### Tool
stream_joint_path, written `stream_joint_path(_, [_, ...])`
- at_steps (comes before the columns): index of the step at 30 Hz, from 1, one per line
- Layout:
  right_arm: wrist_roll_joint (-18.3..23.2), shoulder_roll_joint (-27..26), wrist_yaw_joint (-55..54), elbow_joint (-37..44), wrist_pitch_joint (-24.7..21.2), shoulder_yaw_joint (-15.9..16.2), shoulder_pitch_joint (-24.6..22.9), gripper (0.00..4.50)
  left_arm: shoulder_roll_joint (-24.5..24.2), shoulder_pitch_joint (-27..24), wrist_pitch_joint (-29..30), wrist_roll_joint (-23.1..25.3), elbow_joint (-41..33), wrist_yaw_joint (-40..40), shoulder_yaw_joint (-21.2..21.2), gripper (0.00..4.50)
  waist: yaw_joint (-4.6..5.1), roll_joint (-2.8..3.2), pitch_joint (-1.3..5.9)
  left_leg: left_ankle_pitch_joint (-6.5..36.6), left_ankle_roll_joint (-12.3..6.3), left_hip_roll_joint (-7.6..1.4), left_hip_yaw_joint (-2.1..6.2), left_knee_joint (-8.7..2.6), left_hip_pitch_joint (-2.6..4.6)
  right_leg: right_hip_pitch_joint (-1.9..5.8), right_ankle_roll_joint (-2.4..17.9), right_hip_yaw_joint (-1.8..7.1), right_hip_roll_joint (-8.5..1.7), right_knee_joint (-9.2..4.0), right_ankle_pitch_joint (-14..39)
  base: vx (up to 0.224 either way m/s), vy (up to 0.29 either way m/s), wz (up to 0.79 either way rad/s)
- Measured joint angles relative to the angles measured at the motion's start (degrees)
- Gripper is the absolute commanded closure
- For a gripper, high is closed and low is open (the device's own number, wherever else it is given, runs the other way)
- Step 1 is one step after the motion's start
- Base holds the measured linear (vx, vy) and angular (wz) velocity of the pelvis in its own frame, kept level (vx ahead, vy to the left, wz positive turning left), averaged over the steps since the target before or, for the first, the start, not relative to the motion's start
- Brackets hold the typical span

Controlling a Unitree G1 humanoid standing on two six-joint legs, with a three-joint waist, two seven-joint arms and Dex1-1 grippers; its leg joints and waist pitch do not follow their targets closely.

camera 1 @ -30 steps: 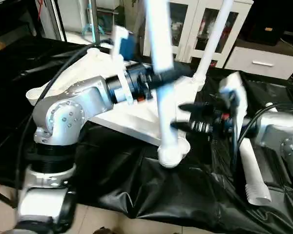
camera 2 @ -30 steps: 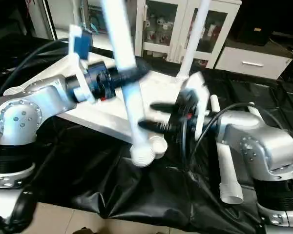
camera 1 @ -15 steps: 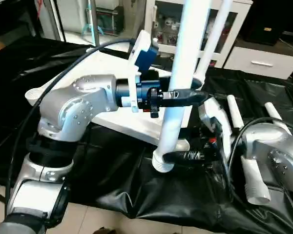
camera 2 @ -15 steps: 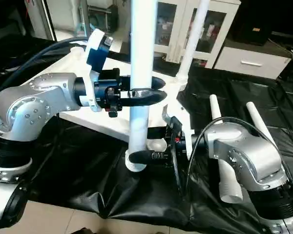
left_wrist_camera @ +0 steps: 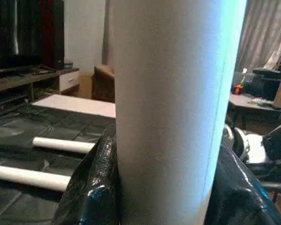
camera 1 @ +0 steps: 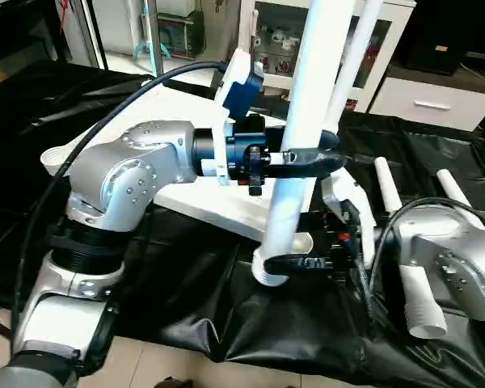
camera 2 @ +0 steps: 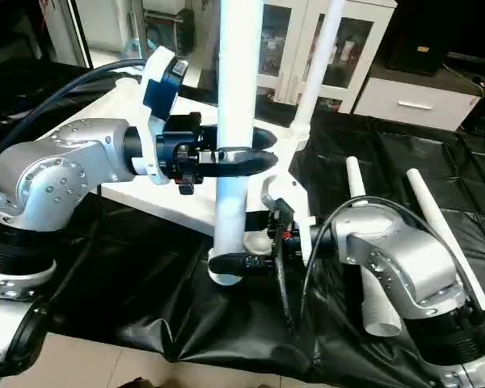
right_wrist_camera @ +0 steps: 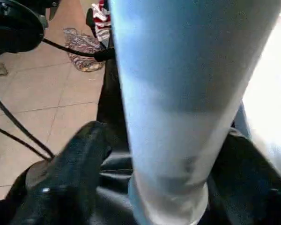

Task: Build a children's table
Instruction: Pick table leg

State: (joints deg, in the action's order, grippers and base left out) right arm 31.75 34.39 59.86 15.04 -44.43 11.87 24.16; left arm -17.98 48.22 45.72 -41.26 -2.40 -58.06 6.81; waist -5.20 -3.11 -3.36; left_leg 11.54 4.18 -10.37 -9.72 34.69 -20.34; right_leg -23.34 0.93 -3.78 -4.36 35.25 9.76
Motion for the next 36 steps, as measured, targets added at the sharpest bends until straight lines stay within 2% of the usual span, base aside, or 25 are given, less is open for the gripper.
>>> stream_joint_path(1, [-0.14,-0.22,-0.05,-0.10,0.11,0.20,0.00,1.50,0.07,0.01,0.01,-0.19,-0.03,-0.09,-0.21,2.75,0.01,0.00,0.00,0.00,0.00,0.00,0.00,0.00,0.00,0.00,0.00,0.00,0.00,0.00,0.00,0.000,0.000,0.00])
stream_joint_path(3, [-0.19,-0.58,-0.26,-0.48,0.18,0.40,0.01,1.54,0.09,0.02,0.04,-0.39,-0.12,-0.45,-0.22,2.75,0.00,0.00,0.00,0.00,0.00,0.00,0.00,0.01,0.01,0.00,0.01,0.00,0.00,0.01,0.00,0.000,0.000,0.00])
stream_joint_path(5, [-0.39,-1.05,-0.75,-0.81,0.27,0.49,0.03,1.82,0.01,0.01,0.15,-0.64,-0.29,-0.89,-0.21,2.75,0.00,0.00,0.00,0.00,0.00,0.00,0.00,0.02,0.00,0.00,0.01,0.00,0.00,0.01,-0.01,0.000,0.000,0.00])
stream_joint_path(9, [-0.42,-1.22,-0.77,-1.55,0.57,0.50,0.09,2.03,-0.45,0.01,0.16,-0.63,-0.44,-1.72,-0.16,2.75,0.01,0.00,0.00,0.00,0.00,0.00,0.00,0.02,0.01,0.00,0.02,0.00,0.00,0.02,-0.01,0.000,0.000,0.00])
stream_joint_path(13, [-0.72,-1.36,-0.52,-1.54,1.32,0.84,0.10,2.44,-0.84,0.01,0.24,-0.63,-0.69,-1.74,-0.15,2.76,0.02,0.00,0.00,0.00,0.00,0.00,0.00,0.02,0.01,0.00,0.02,0.00,0.00,0.03,-0.01,0.000,0.000,0.00])
stream_joint_path(24, [-1.10,-1.49,-0.41,-1.53,2.13,1.46,0.10,2.57,-0.58,0.01,0.53,-0.57,-0.71,-1.58,0.01,2.76,0.02,0.00,0.00,0.00,0.00,-0.01,0.00,0.06,0.01,0.00,0.04,0.00,0.00,0.05,-0.02,0.000,0.000,0.00])
stream_joint_path(25, [-1.14,-1.58,-0.50,-1.67,2.16,1.46,0.10,2.57,-0.17,0.02,0.90,-0.58,-0.67,-0.87,-0.10,2.20,0.01,0.00,0.00,0.00,0.00,-0.01,0.00,0.07,0.02,0.01,0.04,0.00,0.00,0.06,-0.02,0.000,0.000,0.00])
stream_joint_path(30, [-1.46,-2.47,-1.80,-2.36,2.24,1.39,0.11,2.59,0.56,0.05,1.96,-0.86,-0.22,1.39,-0.50,1.88,0.01,0.00,0.00,-0.01,-0.01,-0.01,0.00,0.10,0.01,0.01,0.05,0.00,0.00,0.07,-0.03,0.000,0.000,0.00])
stream_joint_path(31, [-1.57,-2.95,-2.30,-2.51,2.40,1.18,0.23,2.60,0.56,0.05,2.31,-1.31,-0.04,1.49,-1.26,1.69,0.01,0.00,0.00,-0.01,0.00,-0.02,0.00,0.10,0.01,0.01,0.05,0.00,0.00,0.09,-0.03,0.000,0.000,0.00])
stream_joint_path(36, [-1.72,-4.49,-4.85,-3.55,2.60,-0.18,0.28,2.61,0.13,0.02,2.56,-1.76,0.85,2.02,-2.99,1.31,0.06,0.04,0.01,-0.01,0.00,-0.02,0.00,0.11,0.03,0.01,0.05,0.00,0.00,0.10,-0.03,0.000,0.000,0.00])
